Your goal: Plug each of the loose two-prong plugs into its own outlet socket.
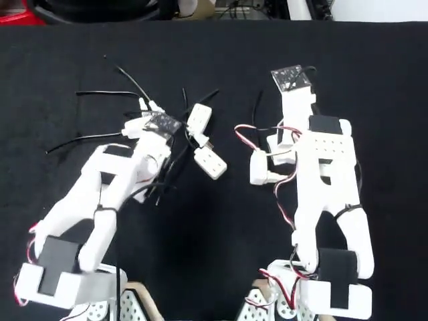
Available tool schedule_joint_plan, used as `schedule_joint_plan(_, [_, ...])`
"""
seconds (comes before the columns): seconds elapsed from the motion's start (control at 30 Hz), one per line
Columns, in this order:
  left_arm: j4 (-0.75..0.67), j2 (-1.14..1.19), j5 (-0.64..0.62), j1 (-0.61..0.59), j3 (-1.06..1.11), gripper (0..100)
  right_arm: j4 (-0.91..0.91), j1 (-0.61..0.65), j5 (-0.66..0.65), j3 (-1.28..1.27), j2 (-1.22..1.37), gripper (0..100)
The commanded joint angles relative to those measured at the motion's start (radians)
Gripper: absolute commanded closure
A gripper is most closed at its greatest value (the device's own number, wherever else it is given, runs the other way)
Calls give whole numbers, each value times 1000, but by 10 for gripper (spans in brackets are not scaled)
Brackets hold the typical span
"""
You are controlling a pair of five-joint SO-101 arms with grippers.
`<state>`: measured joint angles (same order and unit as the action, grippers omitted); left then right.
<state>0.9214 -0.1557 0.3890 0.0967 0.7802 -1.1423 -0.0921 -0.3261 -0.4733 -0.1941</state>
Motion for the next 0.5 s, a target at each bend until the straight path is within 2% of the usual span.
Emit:
schedule_joint_plan(0.0, [155,-141,21,-10,24,971,8,-14,-3,5,-39,983])
schedule_joint_plan(0.1, [261,-318,143,-33,96,971,8,-12,-9,-4,-39,983])
schedule_joint_plan(0.23, [358,-574,430,-124,243,971,9,-12,-11,-19,-39,983])
schedule_joint_plan(0.37, [344,-787,718,-255,410,970,-15,41,-63,-21,-39,983])
schedule_joint_plan(0.47, [298,-928,858,-325,547,970,-60,112,-124,-18,-47,983])
